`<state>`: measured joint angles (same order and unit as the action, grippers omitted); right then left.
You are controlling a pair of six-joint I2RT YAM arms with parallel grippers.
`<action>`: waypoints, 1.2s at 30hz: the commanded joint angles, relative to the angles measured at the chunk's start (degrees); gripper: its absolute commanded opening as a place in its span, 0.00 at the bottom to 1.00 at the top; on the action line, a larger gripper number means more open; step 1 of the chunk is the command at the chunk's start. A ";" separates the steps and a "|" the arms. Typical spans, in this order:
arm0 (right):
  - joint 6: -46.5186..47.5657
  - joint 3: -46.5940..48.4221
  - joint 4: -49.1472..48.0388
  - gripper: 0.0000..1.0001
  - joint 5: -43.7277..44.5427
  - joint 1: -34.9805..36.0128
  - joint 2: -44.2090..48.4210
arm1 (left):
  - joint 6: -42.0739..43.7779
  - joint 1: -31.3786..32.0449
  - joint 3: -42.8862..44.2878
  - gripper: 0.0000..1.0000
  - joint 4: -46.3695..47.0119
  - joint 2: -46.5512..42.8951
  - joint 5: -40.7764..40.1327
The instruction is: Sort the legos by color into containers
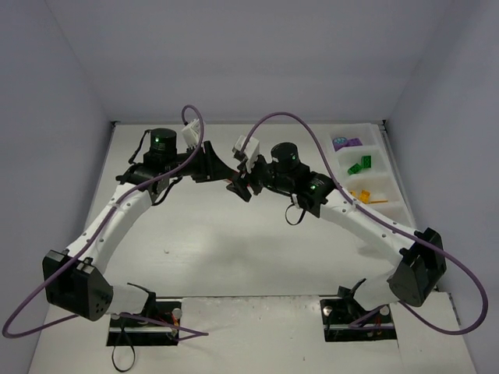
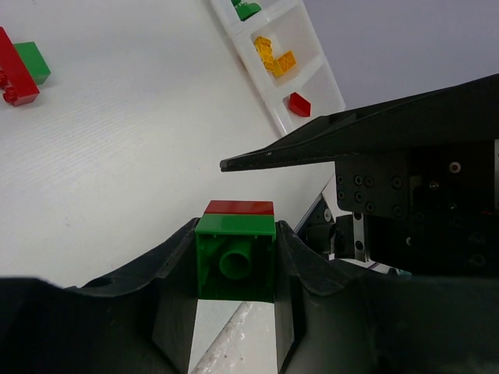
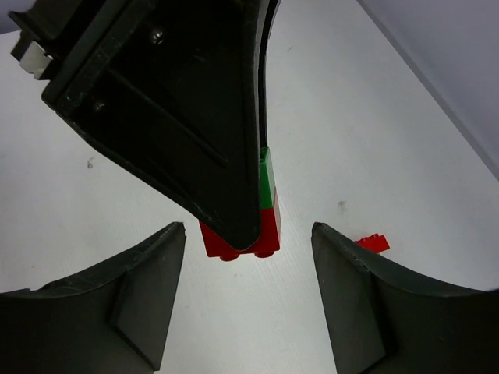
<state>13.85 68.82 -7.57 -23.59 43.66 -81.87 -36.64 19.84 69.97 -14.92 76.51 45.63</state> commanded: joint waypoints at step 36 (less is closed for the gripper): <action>2.06 3.25 -3.85 0.06 0.48 0.46 -0.75 | 4.30 0.38 6.14 0.36 -3.01 -2.15 -3.00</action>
<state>15.14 69.91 -8.34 -24.21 44.29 -82.67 -34.26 19.99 72.47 -19.57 76.36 43.57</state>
